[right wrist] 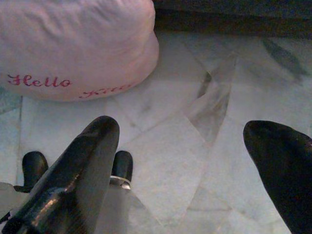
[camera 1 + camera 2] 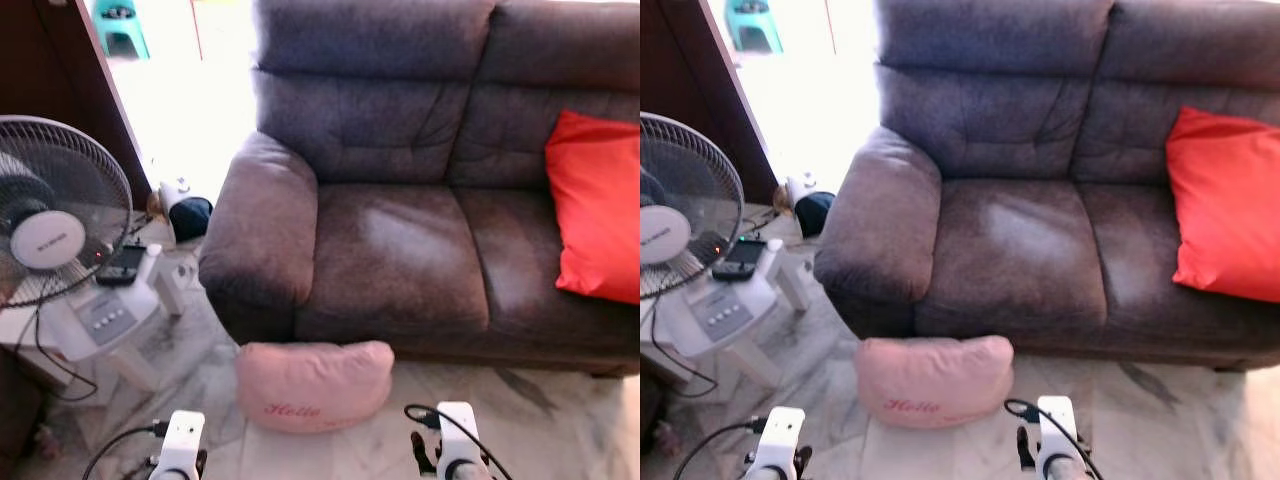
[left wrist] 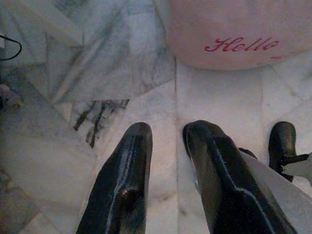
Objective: Move the pillow to the sofa from floor
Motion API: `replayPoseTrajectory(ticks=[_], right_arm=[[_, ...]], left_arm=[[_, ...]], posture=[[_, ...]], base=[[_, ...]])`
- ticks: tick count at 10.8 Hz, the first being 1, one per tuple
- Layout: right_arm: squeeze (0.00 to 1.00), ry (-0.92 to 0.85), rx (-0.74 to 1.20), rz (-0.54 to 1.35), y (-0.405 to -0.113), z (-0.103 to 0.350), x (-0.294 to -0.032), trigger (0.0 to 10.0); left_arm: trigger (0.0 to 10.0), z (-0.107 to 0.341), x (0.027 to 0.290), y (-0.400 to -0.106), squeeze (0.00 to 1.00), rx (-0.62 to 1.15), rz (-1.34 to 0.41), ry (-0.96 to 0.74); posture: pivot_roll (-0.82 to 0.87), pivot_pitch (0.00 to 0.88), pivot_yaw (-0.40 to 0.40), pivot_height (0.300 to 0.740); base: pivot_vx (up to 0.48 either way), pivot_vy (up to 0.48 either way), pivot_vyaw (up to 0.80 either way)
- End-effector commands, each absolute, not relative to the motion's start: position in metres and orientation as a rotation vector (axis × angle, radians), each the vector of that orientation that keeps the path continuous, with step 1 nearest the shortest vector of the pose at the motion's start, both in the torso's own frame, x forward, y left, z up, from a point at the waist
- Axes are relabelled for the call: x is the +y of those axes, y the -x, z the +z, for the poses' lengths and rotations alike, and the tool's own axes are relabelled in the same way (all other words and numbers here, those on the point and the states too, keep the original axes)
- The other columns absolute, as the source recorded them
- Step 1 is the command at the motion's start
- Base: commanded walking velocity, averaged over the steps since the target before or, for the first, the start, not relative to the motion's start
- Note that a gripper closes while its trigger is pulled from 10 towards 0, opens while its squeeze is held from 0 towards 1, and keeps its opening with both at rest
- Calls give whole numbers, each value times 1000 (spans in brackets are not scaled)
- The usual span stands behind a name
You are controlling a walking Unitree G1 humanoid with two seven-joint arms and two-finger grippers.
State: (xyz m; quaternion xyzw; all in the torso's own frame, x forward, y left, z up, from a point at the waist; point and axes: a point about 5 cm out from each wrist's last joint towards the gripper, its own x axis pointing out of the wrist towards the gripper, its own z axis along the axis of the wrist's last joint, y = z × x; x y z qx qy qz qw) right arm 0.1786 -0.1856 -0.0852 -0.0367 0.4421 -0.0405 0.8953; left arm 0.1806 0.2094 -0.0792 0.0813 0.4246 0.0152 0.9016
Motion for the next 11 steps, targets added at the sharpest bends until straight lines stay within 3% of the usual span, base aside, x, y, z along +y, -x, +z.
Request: replayPoseTrajectory(ticks=[1,11], right_arm=[[0,75,911,-88,-180,-85,-186,10000],[0,78,925,-90,-175,-86,-193,10000]], left_arm=[[10000,-81,212,-176,0,901,37,-182],[10000,-82,209,-177,0,905,49,-143]], posture=[[72,23,-46,740],[70,32,-49,740]], base=[[0,0,0],[0,0,0]])
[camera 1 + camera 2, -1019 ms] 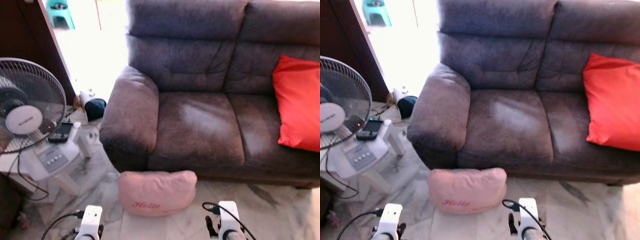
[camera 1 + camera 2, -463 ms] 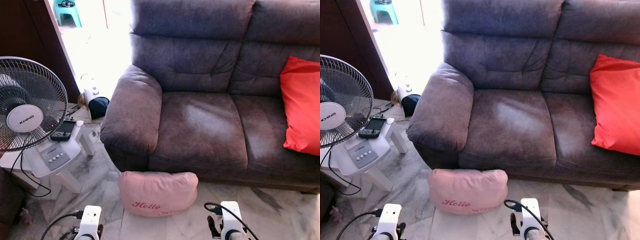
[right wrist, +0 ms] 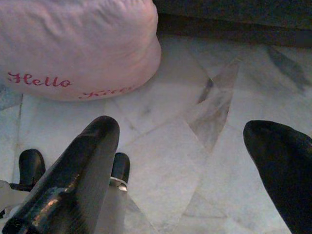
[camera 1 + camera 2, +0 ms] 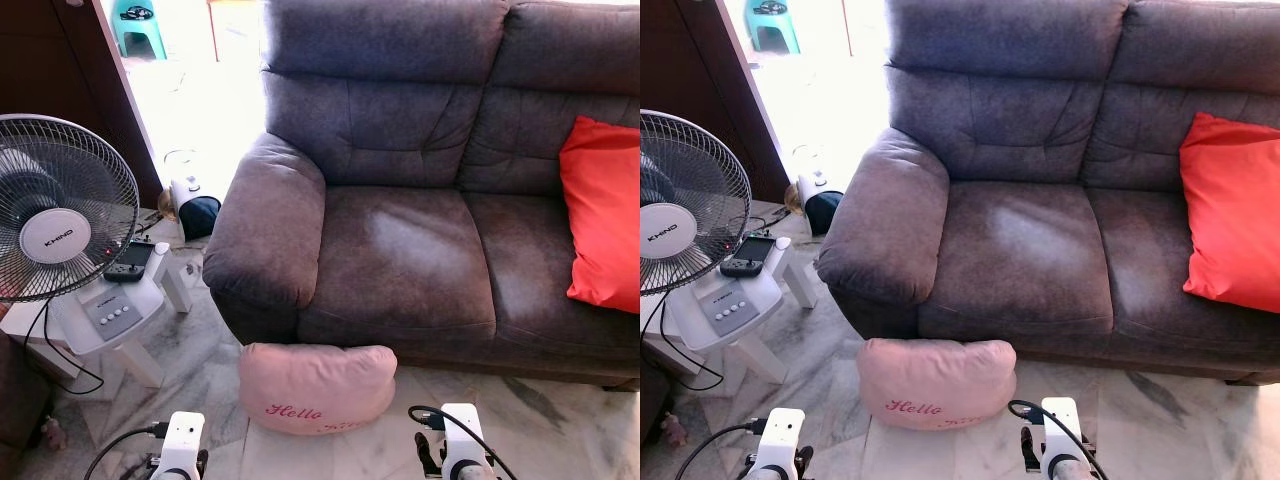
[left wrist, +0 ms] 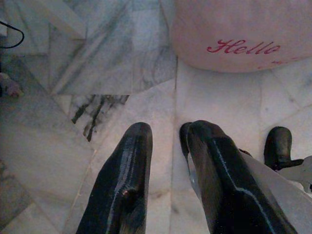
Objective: Move the pillow to the sofa from floor
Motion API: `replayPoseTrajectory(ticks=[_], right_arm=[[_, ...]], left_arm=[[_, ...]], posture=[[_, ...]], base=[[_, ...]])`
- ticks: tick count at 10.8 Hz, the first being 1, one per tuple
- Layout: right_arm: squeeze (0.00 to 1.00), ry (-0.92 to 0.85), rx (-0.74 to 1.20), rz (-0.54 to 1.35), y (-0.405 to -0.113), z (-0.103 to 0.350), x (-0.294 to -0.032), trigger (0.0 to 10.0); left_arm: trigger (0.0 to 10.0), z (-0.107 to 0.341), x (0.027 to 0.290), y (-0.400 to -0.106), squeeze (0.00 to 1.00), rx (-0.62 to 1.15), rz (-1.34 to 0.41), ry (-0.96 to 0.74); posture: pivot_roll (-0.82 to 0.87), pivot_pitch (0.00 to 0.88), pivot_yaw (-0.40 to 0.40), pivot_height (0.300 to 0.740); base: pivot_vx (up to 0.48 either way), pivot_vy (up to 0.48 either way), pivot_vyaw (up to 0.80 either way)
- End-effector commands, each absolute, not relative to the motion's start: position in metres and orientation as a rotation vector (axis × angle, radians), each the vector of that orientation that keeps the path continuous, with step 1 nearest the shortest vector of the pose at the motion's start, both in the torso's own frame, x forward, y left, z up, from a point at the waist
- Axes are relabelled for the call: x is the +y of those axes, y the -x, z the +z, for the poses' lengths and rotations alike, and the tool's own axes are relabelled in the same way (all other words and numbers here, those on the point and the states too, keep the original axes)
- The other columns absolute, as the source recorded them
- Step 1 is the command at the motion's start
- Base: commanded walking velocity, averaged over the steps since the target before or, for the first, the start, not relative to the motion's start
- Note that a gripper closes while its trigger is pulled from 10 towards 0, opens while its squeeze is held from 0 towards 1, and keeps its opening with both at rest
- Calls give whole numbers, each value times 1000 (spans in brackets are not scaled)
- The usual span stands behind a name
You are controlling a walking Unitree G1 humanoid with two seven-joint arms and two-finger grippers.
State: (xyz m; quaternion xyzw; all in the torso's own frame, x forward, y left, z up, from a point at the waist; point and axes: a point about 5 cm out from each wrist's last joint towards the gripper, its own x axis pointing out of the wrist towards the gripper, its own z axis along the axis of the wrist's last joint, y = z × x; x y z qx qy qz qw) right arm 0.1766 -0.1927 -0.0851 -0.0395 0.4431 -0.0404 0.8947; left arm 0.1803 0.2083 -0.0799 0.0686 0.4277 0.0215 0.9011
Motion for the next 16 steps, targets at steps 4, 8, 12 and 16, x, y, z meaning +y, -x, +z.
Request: replayPoseTrajectory(ticks=[4,8,12,16], right_arm=[[0,78,928,-91,-173,-87,-192,10000],[0,73,917,-90,-174,-86,-190,10000],[0,72,923,-89,-173,-87,-190,10000],[0,73,930,-95,-172,-87,-193,10000]], left_arm=[[10000,-82,214,-173,0,912,45,-153],[10000,-83,213,-172,0,914,39,-155],[10000,-82,214,-175,0,909,40,-157],[10000,-81,213,-177,0,903,43,-153]], posture=[[68,0,-38,740],[65,0,-33,740],[66,0,-30,740],[69,0,-37,740]], base=[[0,0,0],[126,0,0],[256,0,0],[260,0,0]])
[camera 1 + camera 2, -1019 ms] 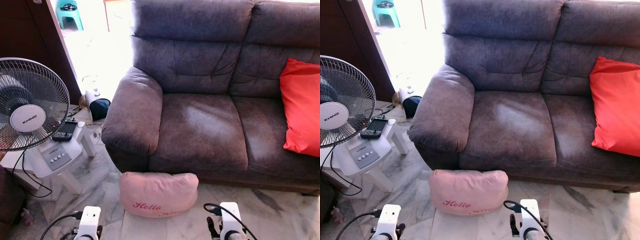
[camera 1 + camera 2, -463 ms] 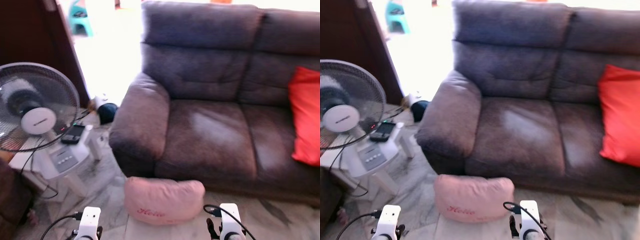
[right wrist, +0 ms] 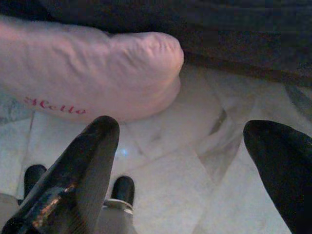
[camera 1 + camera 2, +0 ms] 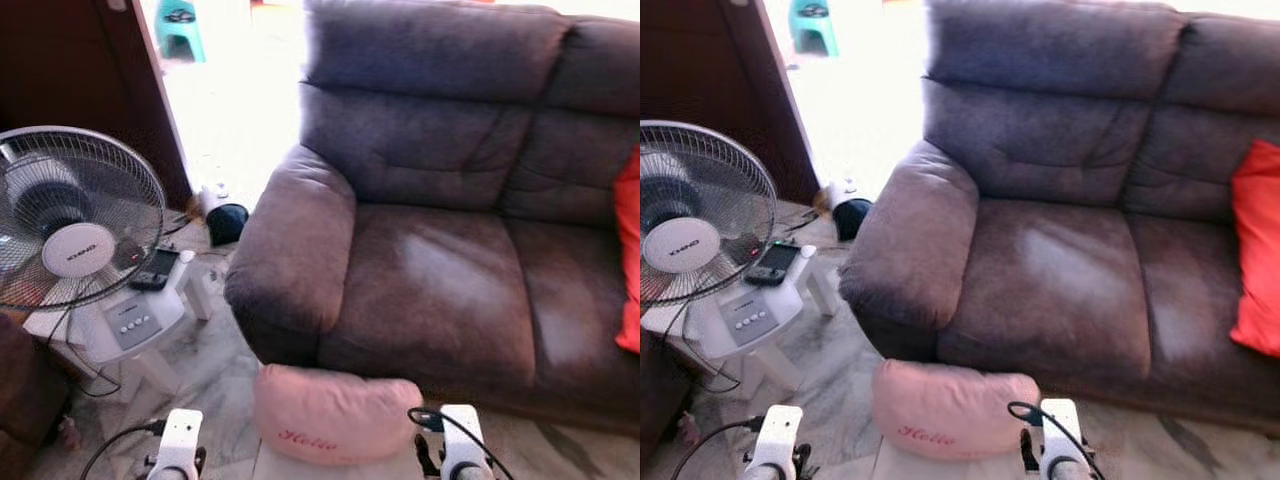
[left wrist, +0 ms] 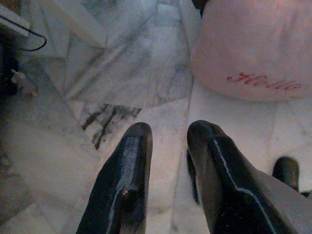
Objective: Move the pillow to the sofa from floor
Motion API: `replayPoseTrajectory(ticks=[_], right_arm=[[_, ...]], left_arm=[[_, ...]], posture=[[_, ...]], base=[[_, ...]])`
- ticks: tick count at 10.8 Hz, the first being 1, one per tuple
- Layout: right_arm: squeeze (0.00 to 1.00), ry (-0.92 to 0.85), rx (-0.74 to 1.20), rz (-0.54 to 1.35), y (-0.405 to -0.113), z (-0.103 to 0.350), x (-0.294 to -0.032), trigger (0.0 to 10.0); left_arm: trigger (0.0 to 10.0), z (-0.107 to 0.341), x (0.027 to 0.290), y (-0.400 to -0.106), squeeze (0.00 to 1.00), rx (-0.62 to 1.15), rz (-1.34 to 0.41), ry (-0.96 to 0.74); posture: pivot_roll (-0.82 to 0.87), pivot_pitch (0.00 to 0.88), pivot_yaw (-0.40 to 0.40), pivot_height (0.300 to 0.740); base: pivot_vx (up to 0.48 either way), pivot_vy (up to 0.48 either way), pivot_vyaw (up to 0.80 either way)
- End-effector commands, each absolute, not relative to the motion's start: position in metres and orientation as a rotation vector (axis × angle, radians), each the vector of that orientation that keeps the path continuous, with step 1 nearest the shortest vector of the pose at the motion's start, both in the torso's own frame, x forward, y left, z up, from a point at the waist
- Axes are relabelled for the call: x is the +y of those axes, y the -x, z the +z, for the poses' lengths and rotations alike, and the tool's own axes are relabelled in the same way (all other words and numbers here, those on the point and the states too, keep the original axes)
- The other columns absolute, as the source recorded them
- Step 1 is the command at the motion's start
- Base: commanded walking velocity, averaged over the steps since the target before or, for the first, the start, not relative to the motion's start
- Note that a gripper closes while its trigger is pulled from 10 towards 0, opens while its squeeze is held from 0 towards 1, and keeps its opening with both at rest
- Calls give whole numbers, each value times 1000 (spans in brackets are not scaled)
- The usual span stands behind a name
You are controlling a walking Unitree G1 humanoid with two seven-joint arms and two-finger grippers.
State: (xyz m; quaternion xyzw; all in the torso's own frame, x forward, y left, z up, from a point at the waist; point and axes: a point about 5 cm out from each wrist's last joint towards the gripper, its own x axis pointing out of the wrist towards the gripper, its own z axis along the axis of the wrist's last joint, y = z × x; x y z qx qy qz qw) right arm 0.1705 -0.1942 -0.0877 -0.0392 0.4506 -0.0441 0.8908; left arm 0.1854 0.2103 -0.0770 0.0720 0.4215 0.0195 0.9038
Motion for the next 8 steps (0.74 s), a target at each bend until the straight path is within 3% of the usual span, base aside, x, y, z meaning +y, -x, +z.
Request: replayPoseTrajectory(ticks=[1,5,8], right_arm=[[0,74,929,-97,-173,-87,-194,10000],[0,72,923,-94,-177,-85,-191,10000],[0,71,922,-94,-178,-85,-190,10000]], left_arm=[[10000,-80,212,-178,0,898,42,-151],[10000,-79,210,-182,0,885,42,-147],[10000,-79,210,-182,0,881,44,-146]], posture=[[67,0,-38,740],[69,10,-41,740],[69,14,-41,740]], base=[[259,0,0],[260,0,0],[0,0,0]])
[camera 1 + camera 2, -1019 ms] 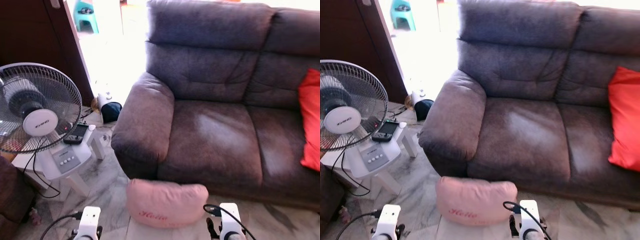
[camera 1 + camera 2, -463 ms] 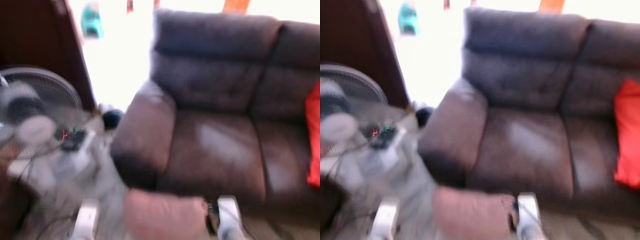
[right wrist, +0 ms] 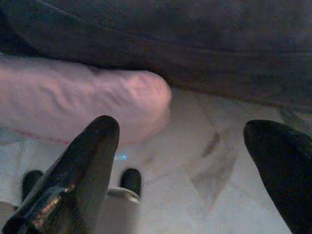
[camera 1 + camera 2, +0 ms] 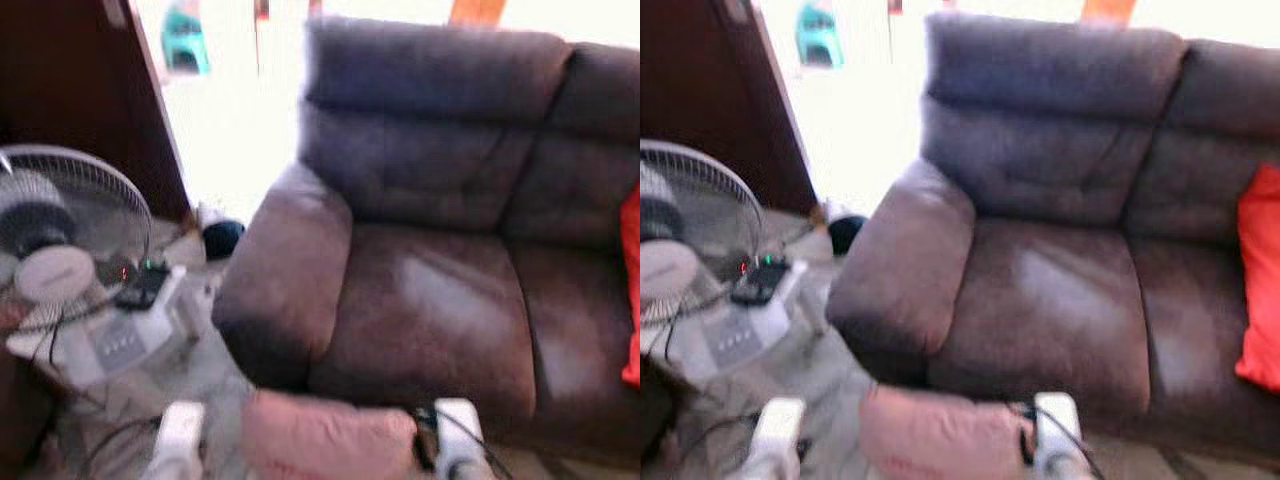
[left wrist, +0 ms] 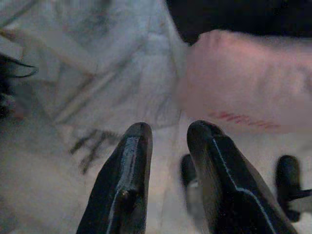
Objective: Move the pillow to the sofa from floor
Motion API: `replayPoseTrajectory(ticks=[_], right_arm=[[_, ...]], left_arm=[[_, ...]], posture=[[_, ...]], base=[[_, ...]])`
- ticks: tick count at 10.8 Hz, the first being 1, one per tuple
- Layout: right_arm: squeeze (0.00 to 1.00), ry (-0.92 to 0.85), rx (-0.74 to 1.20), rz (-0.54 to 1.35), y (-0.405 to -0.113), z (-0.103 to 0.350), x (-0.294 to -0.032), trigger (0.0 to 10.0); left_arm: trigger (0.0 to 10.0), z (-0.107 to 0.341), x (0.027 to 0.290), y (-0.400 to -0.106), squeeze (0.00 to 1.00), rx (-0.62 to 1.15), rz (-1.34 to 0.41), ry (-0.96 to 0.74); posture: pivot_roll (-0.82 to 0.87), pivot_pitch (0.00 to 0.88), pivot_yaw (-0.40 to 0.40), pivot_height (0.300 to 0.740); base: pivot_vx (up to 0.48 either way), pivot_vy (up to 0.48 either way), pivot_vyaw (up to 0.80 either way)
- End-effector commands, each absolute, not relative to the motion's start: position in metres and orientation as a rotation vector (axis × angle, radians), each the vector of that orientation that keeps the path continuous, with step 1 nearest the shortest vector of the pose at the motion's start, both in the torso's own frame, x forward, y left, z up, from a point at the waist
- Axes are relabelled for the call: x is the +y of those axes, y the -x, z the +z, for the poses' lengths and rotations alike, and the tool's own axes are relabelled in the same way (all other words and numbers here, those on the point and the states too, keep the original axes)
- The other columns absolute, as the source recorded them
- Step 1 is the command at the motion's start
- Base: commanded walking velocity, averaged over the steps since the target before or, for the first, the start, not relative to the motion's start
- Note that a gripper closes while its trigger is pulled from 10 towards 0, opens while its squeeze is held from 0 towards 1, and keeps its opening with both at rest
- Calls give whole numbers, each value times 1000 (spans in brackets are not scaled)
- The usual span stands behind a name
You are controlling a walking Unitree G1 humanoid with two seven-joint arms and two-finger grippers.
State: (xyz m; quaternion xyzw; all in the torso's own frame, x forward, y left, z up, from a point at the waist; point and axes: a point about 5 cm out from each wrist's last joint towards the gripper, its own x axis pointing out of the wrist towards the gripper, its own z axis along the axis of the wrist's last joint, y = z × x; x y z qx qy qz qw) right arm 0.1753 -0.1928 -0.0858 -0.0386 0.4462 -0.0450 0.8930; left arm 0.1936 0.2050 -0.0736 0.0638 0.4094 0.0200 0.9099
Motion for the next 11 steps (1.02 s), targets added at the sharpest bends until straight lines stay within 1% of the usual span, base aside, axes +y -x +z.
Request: replayPoseTrajectory(ticks=[1,7,9,11], right_arm=[[0,72,922,-93,-178,-85,-190,10000],[0,61,920,-99,-176,-86,-192,10000],[0,52,923,-96,-176,-85,-192,10000],[0,61,922,-95,-176,-85,-194,10000]], left_arm=[[10000,-78,211,-184,0,881,49,-146],[10000,-78,210,-184,0,880,43,-132],[10000,-78,210,-185,0,876,44,-129],[10000,-78,210,-185,0,876,41,-130]], posture=[[69,15,-42,740],[67,22,-46,740],[68,23,-47,740],[68,23,-46,740]], base=[[0,0,0],[0,0,0],[0,0,-541],[0,0,0]])
